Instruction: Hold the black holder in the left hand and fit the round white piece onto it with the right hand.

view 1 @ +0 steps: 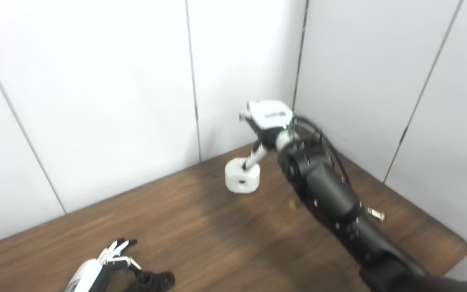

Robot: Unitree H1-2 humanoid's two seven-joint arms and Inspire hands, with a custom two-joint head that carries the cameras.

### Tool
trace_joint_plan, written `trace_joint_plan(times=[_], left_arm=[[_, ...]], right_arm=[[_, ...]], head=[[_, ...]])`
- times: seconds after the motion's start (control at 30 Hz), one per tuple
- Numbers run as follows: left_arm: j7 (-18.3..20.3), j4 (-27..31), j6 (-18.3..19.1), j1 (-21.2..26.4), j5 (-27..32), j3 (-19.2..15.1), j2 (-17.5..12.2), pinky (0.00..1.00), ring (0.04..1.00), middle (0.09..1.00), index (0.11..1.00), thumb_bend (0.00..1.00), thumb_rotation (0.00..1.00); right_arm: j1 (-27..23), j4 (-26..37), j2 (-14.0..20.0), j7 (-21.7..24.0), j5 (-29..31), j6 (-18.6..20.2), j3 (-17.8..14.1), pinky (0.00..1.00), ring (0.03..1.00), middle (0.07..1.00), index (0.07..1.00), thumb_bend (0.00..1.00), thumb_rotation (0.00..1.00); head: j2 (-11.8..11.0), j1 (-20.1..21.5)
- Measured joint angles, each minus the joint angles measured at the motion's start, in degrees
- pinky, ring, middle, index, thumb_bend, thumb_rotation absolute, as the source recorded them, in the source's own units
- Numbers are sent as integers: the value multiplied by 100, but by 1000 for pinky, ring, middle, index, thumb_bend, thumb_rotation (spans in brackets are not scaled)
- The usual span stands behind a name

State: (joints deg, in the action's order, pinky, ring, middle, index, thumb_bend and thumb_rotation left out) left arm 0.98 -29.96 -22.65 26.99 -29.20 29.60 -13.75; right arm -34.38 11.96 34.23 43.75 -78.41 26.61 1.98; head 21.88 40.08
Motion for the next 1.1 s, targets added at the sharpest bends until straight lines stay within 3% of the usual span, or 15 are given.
trace_joint_plan(times=[0.07, 0.17, 0.27, 0.5, 0.6, 0.67, 0.73, 0.87, 1.1], left_arm=[[7, -24, -32, -3, 0, -27, -1, 1000, 1000, 931, 482, 523, 52], [9, -33, -49, -18, 1, -65, -23, 1000, 1000, 929, 482, 523, 53], [14, -38, -68, -15, 0, -69, -28, 1000, 1000, 927, 482, 523, 53], [19, -36, -73, -20, 0, -83, -30, 1000, 1000, 926, 483, 523, 53], [58, -9, -69, -37, 0, -107, -31, 1000, 1000, 929, 483, 523, 52], [89, 42, -61, -64, 0, -136, -42, 1000, 1000, 928, 483, 523, 52], [104, 79, -59, -89, -1, -159, -63, 1000, 1000, 930, 484, 523, 52], [110, 102, -58, -117, -2, -185, -78, 1000, 1000, 933, 484, 523, 52], [144, 209, -29, -162, -16, -211, -88, 1000, 1000, 930, 484, 523, 52]], right_arm=[[-67, -104, -4, 289, -219, -3, -41, 988, 1000, 1000, 883, 930, 394], [-64, -366, -268, 846, -672, 4, -168, 986, 1000, 1000, 864, 968, 384], [-66, -476, -380, 1084, -844, 2, -168, 991, 1000, 1000, 881, 967, 374], [-245, -523, -393, 1529, -925, 1, -209, 990, 1000, 1000, 935, 993, 395], [-283, -526, -424, 1901, -922, 0, -207, 999, 1000, 1000, 901, 986, 412], [-308, -552, -460, 2156, -919, 1, -198, 945, 1000, 1000, 893, 994, 438], [-343, -660, -496, 2236, -916, -4, -158, 910, 1000, 1000, 870, 987, 436], [-417, -854, -577, 2239, -916, -4, -133, 963, 1000, 1000, 826, 960, 402], [-526, -1383, -757, 2203, -910, -3, -157, 909, 1000, 999, 852, 957, 385]], head=[[-17, 9], [-26, 9], [-35, -9], [52, -114], [53, -114], [79, -141], [105, -158], [123, -211], [193, -299]])
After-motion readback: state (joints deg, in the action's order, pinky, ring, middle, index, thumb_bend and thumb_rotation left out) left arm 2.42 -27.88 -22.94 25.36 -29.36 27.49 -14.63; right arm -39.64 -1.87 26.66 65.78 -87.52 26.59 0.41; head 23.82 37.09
